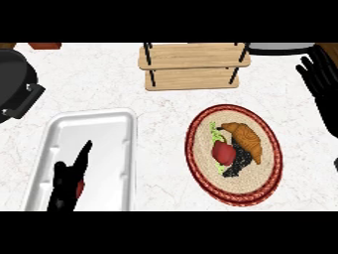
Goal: Pick the croissant from the placemat and place it in the tiered shelf
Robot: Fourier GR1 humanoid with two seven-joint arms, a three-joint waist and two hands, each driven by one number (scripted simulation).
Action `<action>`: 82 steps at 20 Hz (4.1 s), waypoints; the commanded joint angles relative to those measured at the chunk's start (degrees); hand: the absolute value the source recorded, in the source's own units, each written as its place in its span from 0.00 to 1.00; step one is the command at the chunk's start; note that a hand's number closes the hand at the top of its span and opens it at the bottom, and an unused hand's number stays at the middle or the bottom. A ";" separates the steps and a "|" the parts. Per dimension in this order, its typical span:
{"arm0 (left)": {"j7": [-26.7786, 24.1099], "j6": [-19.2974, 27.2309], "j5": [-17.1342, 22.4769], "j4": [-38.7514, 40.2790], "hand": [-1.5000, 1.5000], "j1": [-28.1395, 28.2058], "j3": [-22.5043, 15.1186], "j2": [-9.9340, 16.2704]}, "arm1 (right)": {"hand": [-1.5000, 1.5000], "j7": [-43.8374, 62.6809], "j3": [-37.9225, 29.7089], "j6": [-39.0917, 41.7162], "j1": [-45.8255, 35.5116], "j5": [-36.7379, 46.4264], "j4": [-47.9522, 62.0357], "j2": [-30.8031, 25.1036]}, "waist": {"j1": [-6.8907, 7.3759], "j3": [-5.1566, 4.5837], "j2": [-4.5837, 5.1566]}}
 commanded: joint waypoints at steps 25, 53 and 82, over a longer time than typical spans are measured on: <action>-5.60 -2.78 -6.06 -3.38 0.50 -16.32 1.61 -0.61 | 0.00 -36.72 1.92 17.33 -7.77 20.48 36.42 -5.97 | 1.96 -0.59 0.54; -4.35 -4.00 -11.13 -4.17 0.50 -15.37 5.25 -3.91 | 0.00 13.74 16.91 24.12 0.70 49.69 -14.05 -8.72 | 1.11 -0.58 0.21; -1.43 -12.37 -16.18 -8.50 0.50 -13.42 12.21 -7.33 | 0.00 5.54 7.97 29.70 5.71 73.17 -7.01 7.08 | 1.43 -0.56 0.29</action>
